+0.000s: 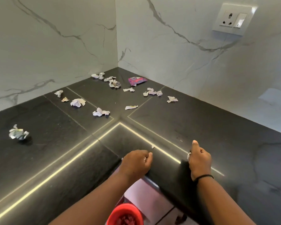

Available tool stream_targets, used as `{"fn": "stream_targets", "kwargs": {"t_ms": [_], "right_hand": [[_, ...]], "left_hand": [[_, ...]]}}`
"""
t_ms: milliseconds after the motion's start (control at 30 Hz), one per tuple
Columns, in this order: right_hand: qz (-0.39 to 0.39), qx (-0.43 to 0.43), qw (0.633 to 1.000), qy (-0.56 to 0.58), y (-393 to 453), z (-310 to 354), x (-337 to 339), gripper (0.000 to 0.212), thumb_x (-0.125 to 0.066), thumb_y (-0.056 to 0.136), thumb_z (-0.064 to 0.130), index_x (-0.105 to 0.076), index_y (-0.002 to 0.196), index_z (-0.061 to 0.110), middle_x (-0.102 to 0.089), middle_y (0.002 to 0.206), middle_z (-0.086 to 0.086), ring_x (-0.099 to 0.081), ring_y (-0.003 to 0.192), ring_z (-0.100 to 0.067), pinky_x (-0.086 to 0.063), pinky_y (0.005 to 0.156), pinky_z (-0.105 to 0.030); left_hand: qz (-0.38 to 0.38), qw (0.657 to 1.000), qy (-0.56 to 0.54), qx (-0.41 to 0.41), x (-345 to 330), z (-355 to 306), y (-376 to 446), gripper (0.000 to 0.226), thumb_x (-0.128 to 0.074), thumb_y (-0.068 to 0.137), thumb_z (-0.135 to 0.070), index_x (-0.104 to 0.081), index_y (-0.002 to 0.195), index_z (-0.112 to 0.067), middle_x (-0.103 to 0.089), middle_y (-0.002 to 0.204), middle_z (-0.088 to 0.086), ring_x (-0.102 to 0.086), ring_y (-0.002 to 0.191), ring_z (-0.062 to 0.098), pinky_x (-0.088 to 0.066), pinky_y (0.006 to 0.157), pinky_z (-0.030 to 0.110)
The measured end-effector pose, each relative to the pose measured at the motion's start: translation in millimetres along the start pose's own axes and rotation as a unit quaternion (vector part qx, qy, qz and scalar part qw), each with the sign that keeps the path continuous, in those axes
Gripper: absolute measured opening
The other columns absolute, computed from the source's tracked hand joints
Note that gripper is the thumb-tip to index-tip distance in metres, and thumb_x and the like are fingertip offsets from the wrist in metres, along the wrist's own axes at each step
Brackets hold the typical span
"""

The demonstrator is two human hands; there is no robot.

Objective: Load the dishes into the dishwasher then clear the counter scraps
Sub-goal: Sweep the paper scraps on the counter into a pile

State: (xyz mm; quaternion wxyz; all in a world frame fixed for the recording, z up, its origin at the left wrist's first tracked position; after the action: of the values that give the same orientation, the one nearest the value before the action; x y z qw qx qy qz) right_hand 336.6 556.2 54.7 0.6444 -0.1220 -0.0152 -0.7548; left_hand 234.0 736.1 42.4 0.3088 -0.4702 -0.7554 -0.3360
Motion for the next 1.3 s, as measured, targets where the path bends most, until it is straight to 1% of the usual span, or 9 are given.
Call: {"fn": "stream_targets", "kwargs": {"t_ms": [133, 300, 433, 533, 667, 1000, 1067, 1167, 1300], "right_hand": [[0.105, -0.144, 0.974, 0.140, -78, 7, -25, 0.036, -0.052, 0.094, 0.039, -0.041, 0.064, 0.021, -0.037, 0.052, 0.000, -0.028, 0.037, -0.011, -0.016, 0.036, -0.014], [0.245, -0.231, 0.929, 0.153, -152, -6, -46, 0.040, -0.055, 0.094, 0.034, -0.043, 0.059, 0.019, -0.036, 0.049, 0.001, -0.030, 0.041, -0.012, -0.016, 0.034, -0.013], [0.298, -0.331, 0.889, 0.104, -183, -51, -53, 0.051, -0.051, 0.094, 0.034, -0.047, 0.048, 0.016, -0.042, 0.045, 0.000, -0.037, 0.036, -0.015, -0.024, 0.028, -0.015], [0.298, -0.423, 0.852, 0.082, -190, -102, -63, 0.064, -0.044, 0.097, 0.026, -0.052, 0.035, 0.013, -0.047, 0.035, 0.002, -0.043, 0.025, -0.009, -0.027, 0.023, -0.014], [0.225, -0.529, 0.817, 0.041, -178, -207, -72, 0.038, -0.048, 0.095, 0.047, -0.044, 0.067, 0.021, -0.044, 0.052, 0.007, -0.034, 0.035, -0.008, -0.017, 0.026, -0.012], [0.188, -0.548, 0.814, 0.031, -134, -358, -118, 0.049, -0.030, 0.096, 0.058, -0.050, 0.075, 0.019, -0.051, 0.054, -0.004, -0.047, 0.051, -0.019, -0.041, 0.062, -0.026], [0.208, -0.538, 0.817, 0.006, -126, -366, -128, 0.063, -0.022, 0.093, 0.067, -0.060, 0.105, 0.018, -0.062, 0.088, -0.007, -0.055, 0.072, -0.024, -0.043, 0.080, -0.037], [0.187, -0.538, 0.822, -0.014, -119, -369, -131, 0.072, -0.025, 0.090, 0.072, -0.042, 0.142, 0.026, -0.043, 0.144, -0.004, -0.046, 0.125, -0.030, -0.029, 0.109, -0.050], [0.163, -0.527, 0.834, -0.010, -118, -372, -121, 0.072, -0.031, 0.091, 0.068, -0.038, 0.145, 0.020, -0.039, 0.149, -0.002, -0.041, 0.133, -0.024, -0.030, 0.112, -0.045]], "left_hand": [[0.008, 0.965, -0.245, 0.097, 15, 4, -64, 0.047, -0.053, 0.086, -0.037, -0.036, 0.046, -0.020, -0.031, 0.041, -0.006, -0.029, 0.043, 0.008, -0.025, 0.050, 0.030], [0.008, 0.808, -0.483, 0.336, 11, 20, -116, 0.039, -0.060, 0.089, -0.025, -0.042, 0.055, -0.020, -0.030, 0.049, 0.001, -0.026, 0.044, 0.013, -0.020, 0.046, 0.026], [0.070, 0.705, -0.510, 0.488, -20, 52, -153, 0.018, -0.057, 0.087, -0.031, -0.059, 0.081, -0.014, -0.047, 0.067, 0.013, -0.041, 0.057, 0.019, -0.030, 0.050, 0.024], [0.082, 0.620, -0.501, 0.598, -57, 90, -185, 0.026, -0.057, 0.087, -0.031, -0.050, 0.065, -0.019, -0.037, 0.052, 0.001, -0.030, 0.038, 0.012, -0.020, 0.041, 0.016], [0.095, 0.536, -0.458, 0.703, -97, 134, -227, 0.040, -0.060, 0.086, -0.034, -0.035, 0.057, -0.024, -0.026, 0.051, -0.006, -0.017, 0.037, 0.010, -0.011, 0.041, 0.016], [0.111, 0.547, -0.426, 0.712, -193, 208, -219, 0.043, -0.053, 0.092, -0.036, -0.030, 0.058, -0.022, -0.024, 0.035, -0.009, -0.019, 0.026, 0.007, -0.014, 0.037, 0.007], [0.117, 0.549, -0.431, 0.706, -201, 215, -219, 0.042, -0.053, 0.091, -0.037, -0.030, 0.058, -0.023, -0.024, 0.036, -0.009, -0.020, 0.027, 0.007, -0.015, 0.038, 0.007], [0.107, 0.549, -0.429, 0.710, -204, 219, -222, 0.044, -0.056, 0.088, -0.035, -0.028, 0.056, -0.024, -0.024, 0.037, -0.010, -0.020, 0.030, 0.007, -0.013, 0.040, 0.011], [0.087, 0.541, -0.427, 0.719, -205, 222, -225, 0.042, -0.052, 0.092, -0.036, -0.029, 0.058, -0.024, -0.029, 0.039, -0.010, -0.029, 0.033, 0.007, -0.015, 0.038, 0.011]]}}
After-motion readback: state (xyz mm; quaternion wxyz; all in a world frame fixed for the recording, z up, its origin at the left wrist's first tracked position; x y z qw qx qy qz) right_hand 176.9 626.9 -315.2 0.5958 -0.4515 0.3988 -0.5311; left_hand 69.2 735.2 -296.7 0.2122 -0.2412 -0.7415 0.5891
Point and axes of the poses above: each hand's wrist, its own y-axis towards the middle knuckle, its own x-axis out of the back of the hand, z = x × y, the point moved 1 cm from there along y, towards the middle knuckle
